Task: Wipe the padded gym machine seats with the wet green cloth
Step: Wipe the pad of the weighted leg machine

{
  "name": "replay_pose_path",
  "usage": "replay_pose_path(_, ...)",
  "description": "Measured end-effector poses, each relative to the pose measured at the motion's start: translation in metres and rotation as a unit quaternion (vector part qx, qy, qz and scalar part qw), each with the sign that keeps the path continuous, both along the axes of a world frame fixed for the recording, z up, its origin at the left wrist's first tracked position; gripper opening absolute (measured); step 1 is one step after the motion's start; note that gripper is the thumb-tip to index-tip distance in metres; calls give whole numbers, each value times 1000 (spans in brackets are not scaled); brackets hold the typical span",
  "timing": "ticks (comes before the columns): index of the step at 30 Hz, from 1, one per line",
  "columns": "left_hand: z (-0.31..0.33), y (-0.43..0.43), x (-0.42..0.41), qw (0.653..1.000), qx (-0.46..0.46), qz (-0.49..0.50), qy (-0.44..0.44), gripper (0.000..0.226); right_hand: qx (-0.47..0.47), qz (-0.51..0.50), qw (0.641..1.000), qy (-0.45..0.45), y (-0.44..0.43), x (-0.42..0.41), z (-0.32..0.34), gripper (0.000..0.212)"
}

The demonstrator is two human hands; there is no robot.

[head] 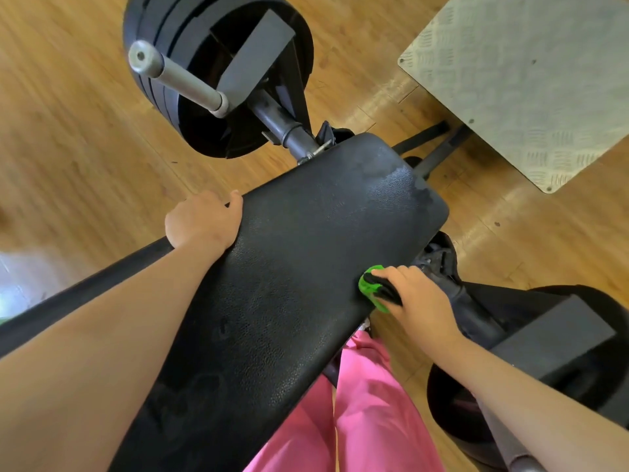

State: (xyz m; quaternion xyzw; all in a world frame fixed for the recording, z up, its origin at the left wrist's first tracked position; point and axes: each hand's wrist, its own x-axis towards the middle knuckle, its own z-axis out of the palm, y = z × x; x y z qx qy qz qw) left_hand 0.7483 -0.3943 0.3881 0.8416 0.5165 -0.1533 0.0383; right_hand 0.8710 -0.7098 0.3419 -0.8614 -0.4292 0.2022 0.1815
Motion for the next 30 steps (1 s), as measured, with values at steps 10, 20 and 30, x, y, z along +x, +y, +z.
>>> replay_pose_path(10, 4, -2, 1, 1000, -6, 5, 2, 57, -44, -170, 981, 83, -1, 43, -18, 25)
replay_pose_path(20, 10, -6, 1, 1000, -11, -3, -2, 57, -62, -72, 980, 173, -5, -41, 37, 36)
replay_pose_path(30, 8, -5, -1, 996, -18, -36, -77, 40, -52, -109, 985, 123, -2, -28, 18, 31)
